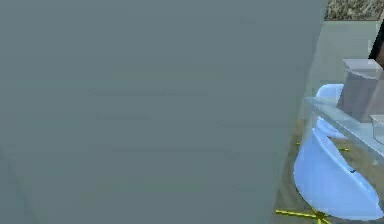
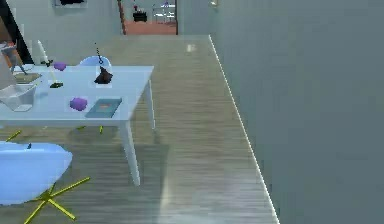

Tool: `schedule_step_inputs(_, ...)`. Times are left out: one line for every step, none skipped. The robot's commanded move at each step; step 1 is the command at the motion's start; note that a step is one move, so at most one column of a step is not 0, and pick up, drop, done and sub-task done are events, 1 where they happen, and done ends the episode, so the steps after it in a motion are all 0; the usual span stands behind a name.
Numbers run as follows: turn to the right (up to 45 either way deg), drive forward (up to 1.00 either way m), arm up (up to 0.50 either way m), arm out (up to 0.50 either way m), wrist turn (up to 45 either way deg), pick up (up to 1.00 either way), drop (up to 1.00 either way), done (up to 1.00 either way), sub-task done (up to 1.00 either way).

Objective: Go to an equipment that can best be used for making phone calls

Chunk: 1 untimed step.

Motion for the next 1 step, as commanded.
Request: schedule_step_inputs(45.0,0.00,0.00,0.00,0.0,0.00,0.00,0.00,0.00)
